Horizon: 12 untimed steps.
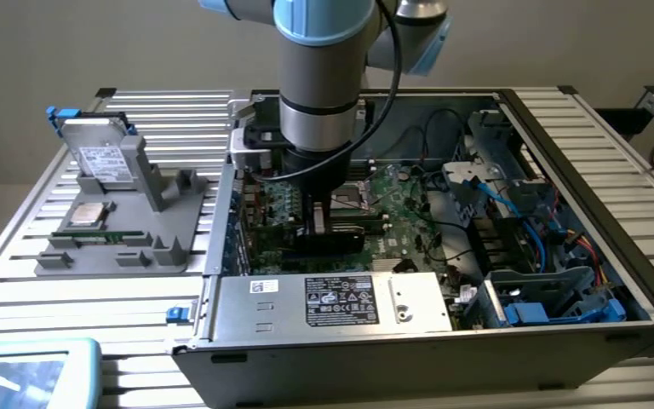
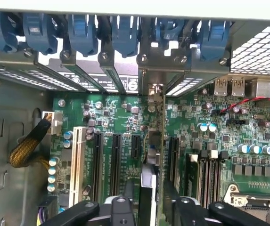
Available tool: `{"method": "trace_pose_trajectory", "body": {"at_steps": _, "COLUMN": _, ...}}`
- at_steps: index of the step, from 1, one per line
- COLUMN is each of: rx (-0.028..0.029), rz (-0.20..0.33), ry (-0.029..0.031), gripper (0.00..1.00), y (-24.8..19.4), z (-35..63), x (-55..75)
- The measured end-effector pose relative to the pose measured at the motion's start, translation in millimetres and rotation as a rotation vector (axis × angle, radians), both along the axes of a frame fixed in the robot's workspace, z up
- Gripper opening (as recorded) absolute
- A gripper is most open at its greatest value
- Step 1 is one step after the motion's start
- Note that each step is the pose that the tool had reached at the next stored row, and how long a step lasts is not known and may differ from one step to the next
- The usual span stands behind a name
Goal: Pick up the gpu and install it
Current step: 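Insert the gpu into the slot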
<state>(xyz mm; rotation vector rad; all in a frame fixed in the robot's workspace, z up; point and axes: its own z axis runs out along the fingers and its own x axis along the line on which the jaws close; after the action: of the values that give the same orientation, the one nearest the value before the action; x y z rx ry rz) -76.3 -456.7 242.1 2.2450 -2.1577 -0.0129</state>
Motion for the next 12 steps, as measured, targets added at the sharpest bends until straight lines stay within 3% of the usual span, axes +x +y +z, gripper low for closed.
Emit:
{"method": "trace_pose_trajectory", "body": {"at_steps": 1, "rx": 0.0002, "rz": 0.000, "ry": -0.0022, "gripper": 0.46, "y": 0.0, "z": 1.4, "x": 0.1}}
{"method": "trace_pose_trajectory", "body": {"at_steps": 3, "rx": 0.0000, "rz": 0.000, "ry": -0.0106, "gripper": 0.46, "y": 0.0, "z": 4.9, "x": 0.0}}
{"method": "trace_pose_trajectory", "body": {"at_steps": 4, "rx": -0.0001, "rz": 0.000, "ry": -0.0153, "gripper": 0.53, "y": 0.0, "z": 6.9, "x": 0.0}}
{"method": "trace_pose_trajectory", "body": {"at_steps": 5, "rx": -0.0003, "rz": 0.000, "ry": -0.0178, "gripper": 0.53, "y": 0.0, "z": 9.8, "x": -0.1}}
{"method": "trace_pose_trajectory", "body": {"at_steps": 8, "rx": 0.0000, "rz": 0.000, "ry": -0.0218, "gripper": 0.53, "y": 0.0, "z": 18.5, "x": -0.8}}
{"method": "trace_pose_trajectory", "body": {"at_steps": 12, "rx": -0.0001, "rz": 0.000, "ry": -0.0224, "gripper": 0.53, "y": 0.0, "z": 33.6, "x": -3.1}}
